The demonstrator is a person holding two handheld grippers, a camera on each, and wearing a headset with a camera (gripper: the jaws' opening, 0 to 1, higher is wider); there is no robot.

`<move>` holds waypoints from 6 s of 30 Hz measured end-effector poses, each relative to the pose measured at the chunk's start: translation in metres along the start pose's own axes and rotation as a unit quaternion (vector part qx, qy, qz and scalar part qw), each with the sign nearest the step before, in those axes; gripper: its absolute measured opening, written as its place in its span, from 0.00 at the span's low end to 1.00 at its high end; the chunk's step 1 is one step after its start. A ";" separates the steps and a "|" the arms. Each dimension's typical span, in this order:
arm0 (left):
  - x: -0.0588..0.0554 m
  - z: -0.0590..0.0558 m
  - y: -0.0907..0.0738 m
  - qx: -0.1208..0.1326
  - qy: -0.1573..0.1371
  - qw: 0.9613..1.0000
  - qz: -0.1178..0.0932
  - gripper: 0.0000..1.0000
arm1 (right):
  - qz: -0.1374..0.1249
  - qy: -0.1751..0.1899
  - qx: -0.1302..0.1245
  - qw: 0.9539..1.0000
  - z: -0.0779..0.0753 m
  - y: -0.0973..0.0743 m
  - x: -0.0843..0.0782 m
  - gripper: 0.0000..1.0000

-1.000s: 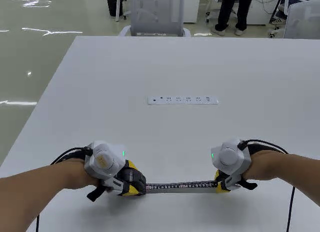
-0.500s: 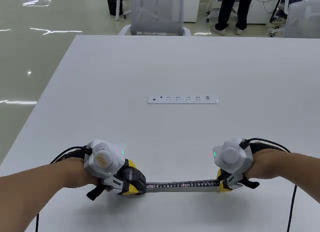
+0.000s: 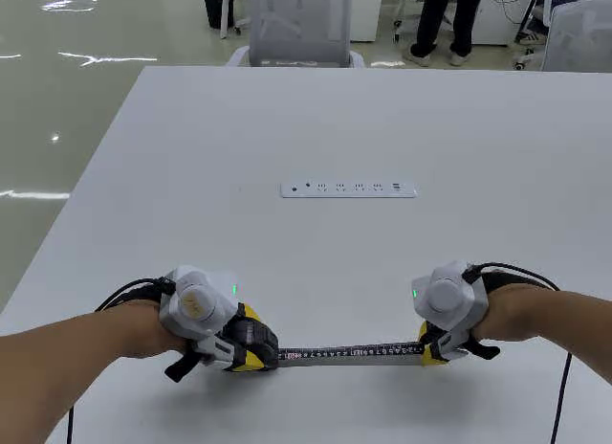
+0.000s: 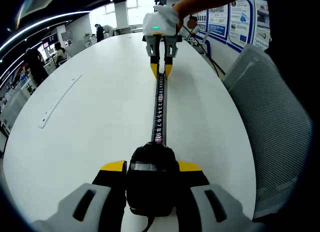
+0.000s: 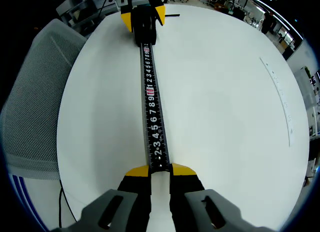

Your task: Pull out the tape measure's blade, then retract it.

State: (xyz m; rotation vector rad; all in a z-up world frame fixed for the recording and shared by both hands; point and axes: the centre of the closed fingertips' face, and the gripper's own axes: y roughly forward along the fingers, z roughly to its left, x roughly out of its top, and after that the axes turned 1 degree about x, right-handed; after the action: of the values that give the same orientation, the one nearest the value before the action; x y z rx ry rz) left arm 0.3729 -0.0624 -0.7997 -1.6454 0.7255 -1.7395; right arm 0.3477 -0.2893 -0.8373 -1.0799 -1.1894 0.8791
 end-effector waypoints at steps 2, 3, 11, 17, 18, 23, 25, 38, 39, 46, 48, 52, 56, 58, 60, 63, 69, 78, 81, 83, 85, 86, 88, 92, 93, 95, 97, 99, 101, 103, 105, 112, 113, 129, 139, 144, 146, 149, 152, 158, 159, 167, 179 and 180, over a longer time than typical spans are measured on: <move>0.000 0.000 0.000 0.000 0.000 1.000 0.000 0.33 | 0.000 0.000 -0.001 1.000 0.000 0.000 -0.001 0.11; 0.000 0.000 0.000 0.000 0.000 1.000 0.000 0.33 | 0.000 0.001 -0.001 1.000 0.000 0.000 -0.002 0.11; 0.000 0.001 0.000 0.001 -0.001 1.000 0.000 0.33 | -0.003 -0.004 -0.004 1.000 -0.001 -0.001 -0.005 0.11; 0.000 0.000 0.000 0.001 -0.001 1.000 0.000 0.33 | -0.001 -0.001 -0.004 1.000 -0.002 -0.003 -0.008 0.11; -0.001 0.000 0.000 0.001 -0.002 1.000 0.000 0.33 | -0.001 0.001 -0.004 1.000 -0.002 -0.003 -0.009 0.11; 0.000 0.001 0.000 0.001 -0.002 1.000 0.000 0.33 | 0.001 0.000 -0.005 1.000 -0.002 -0.004 -0.012 0.12; 0.000 0.002 0.000 0.001 -0.002 1.000 0.000 0.33 | 0.001 0.001 -0.005 1.000 -0.002 -0.004 -0.012 0.12; 0.000 0.001 0.000 -0.001 -0.002 1.000 0.002 0.33 | -0.014 0.006 -0.003 1.000 -0.001 -0.003 -0.010 0.13; 0.000 0.001 0.000 -0.002 -0.003 1.000 0.002 0.33 | -0.015 0.006 -0.002 1.000 -0.001 -0.003 -0.010 0.13; 0.000 0.001 0.000 -0.002 0.000 1.000 0.004 0.33 | -0.016 0.015 0.002 1.000 -0.001 -0.003 -0.009 0.13; 0.000 0.001 0.000 -0.002 0.000 1.000 0.003 0.33 | -0.013 0.012 0.002 1.000 -0.001 -0.002 -0.009 0.14; 0.000 0.001 0.000 -0.003 -0.001 1.000 0.004 0.33 | -0.008 0.008 0.001 1.000 -0.001 -0.003 -0.009 0.14; 0.000 0.001 0.000 -0.003 -0.001 1.000 0.003 0.33 | -0.011 0.009 -0.001 1.000 0.000 -0.003 -0.009 0.14; 0.000 0.001 0.000 -0.003 -0.002 1.000 0.003 0.33 | -0.010 0.009 -0.003 1.000 -0.001 -0.002 -0.009 0.15; 0.000 0.000 0.000 -0.003 -0.003 1.000 0.003 0.33 | -0.008 0.008 -0.005 1.000 -0.001 -0.002 -0.010 0.15; 0.000 0.000 0.000 -0.003 -0.003 1.000 0.002 0.33 | -0.008 0.017 -0.007 1.000 -0.001 -0.002 -0.010 0.15; 0.000 0.002 0.000 -0.002 -0.012 1.000 0.000 0.33 | -0.018 0.010 -0.029 0.999 -0.006 -0.003 -0.007 0.17; -0.002 0.002 -0.004 0.007 -0.034 0.999 -0.001 0.35 | -0.038 0.040 -0.046 0.997 -0.015 -0.016 -0.006 0.18; -0.007 0.004 -0.009 0.011 -0.043 0.999 0.001 0.35 | -0.040 0.044 -0.050 0.997 -0.017 -0.020 -0.008 0.20; -0.010 0.007 -0.013 0.019 -0.050 0.999 0.000 0.37 | -0.046 0.052 -0.051 0.996 -0.016 -0.022 -0.008 0.22; -0.012 0.011 -0.019 0.030 -0.059 0.998 -0.003 0.42 | -0.047 0.059 -0.053 0.996 -0.016 -0.023 -0.009 0.25; -0.013 0.011 -0.021 0.032 -0.062 0.998 -0.003 0.44 | -0.048 0.060 -0.053 0.996 -0.016 -0.024 -0.009 0.26; -0.015 0.015 -0.025 0.042 -0.071 0.997 -0.005 0.51 | -0.049 0.066 -0.053 0.995 -0.014 -0.025 -0.010 0.28; -0.016 0.024 -0.032 0.069 -0.088 0.994 -0.010 0.68 | -0.056 0.077 -0.052 0.994 -0.013 -0.027 -0.011 0.36; -0.016 0.025 -0.033 0.074 -0.090 0.993 -0.012 0.71 | -0.058 0.080 -0.054 0.994 -0.013 -0.028 -0.011 0.39; -0.014 0.026 -0.036 0.083 -0.102 0.991 -0.024 0.76 | -0.066 0.091 -0.058 0.992 -0.013 -0.031 -0.011 0.45; -0.013 0.027 -0.040 0.092 -0.109 0.989 -0.033 0.79 | -0.074 0.102 -0.064 0.990 -0.014 -0.034 -0.011 0.56; -0.012 0.028 -0.042 0.099 -0.118 0.987 -0.043 0.82 | -0.081 0.116 -0.070 0.987 -0.015 -0.037 -0.011 0.63; -0.009 0.029 -0.047 0.108 -0.133 0.983 -0.059 0.87 | -0.092 0.129 -0.076 0.984 -0.017 -0.039 -0.012 0.72; -0.007 0.032 -0.053 0.125 -0.148 0.978 -0.077 0.92 | -0.100 0.140 -0.085 0.981 -0.015 -0.043 -0.011 0.81; -0.009 0.036 -0.059 0.145 -0.161 0.972 -0.092 0.99 | -0.113 0.152 -0.098 0.977 -0.017 -0.046 -0.012 0.89; -0.037 0.030 -0.079 0.174 -0.230 0.954 -0.084 0.99 | -0.155 0.198 -0.132 0.959 -0.018 -0.060 -0.020 1.00; -0.040 0.028 -0.083 0.176 -0.234 0.952 -0.090 0.99 | -0.166 0.207 -0.136 0.954 -0.015 -0.063 -0.020 1.00; -0.075 -0.002 -0.114 0.224 -0.298 0.918 -0.131 0.99 | -0.270 0.309 -0.214 0.886 0.019 -0.087 -0.044 1.00; -0.089 -0.018 -0.131 0.238 -0.316 0.906 -0.148 0.99 | -0.279 0.338 -0.225 0.870 0.053 -0.087 -0.067 1.00; -0.096 -0.026 -0.134 0.243 -0.316 0.906 -0.143 0.99 | -0.276 0.352 -0.223 0.866 0.070 -0.087 -0.072 1.00; -0.097 -0.030 -0.136 0.246 -0.318 0.904 -0.146 0.99 | -0.286 0.349 -0.226 0.863 0.075 -0.090 -0.073 1.00; -0.097 -0.035 -0.139 0.251 -0.319 0.901 -0.151 0.99 | -0.277 0.349 -0.235 0.864 0.079 -0.094 -0.081 1.00; -0.097 -0.040 -0.142 0.252 -0.310 0.903 -0.159 0.99 | -0.286 0.356 -0.242 0.856 0.081 -0.102 -0.087 1.00; -0.094 -0.042 -0.147 0.258 -0.312 0.899 -0.169 0.99 | -0.284 0.358 -0.249 0.854 0.092 -0.104 -0.092 1.00; -0.094 -0.042 -0.148 0.259 -0.311 0.898 -0.171 0.99 | -0.285 0.359 -0.249 0.853 0.093 -0.104 -0.093 1.00; -0.092 -0.056 -0.147 0.256 -0.309 0.902 -0.157 0.99 | -0.280 0.372 -0.252 0.848 0.100 -0.101 -0.102 1.00; -0.085 -0.056 -0.151 0.255 -0.308 0.903 -0.160 0.99 | -0.287 0.384 -0.249 0.841 0.104 -0.101 -0.101 1.00; -0.085 -0.055 -0.151 0.255 -0.308 0.902 -0.160 0.99 | -0.287 0.385 -0.249 0.841 0.104 -0.101 -0.101 1.00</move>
State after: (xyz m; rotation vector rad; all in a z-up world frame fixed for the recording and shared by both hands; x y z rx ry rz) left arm 0.3087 0.0992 -0.7446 -1.8295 -0.2916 -1.3104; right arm 0.2260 -0.3937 -0.7645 -1.2087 -0.9503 -0.3629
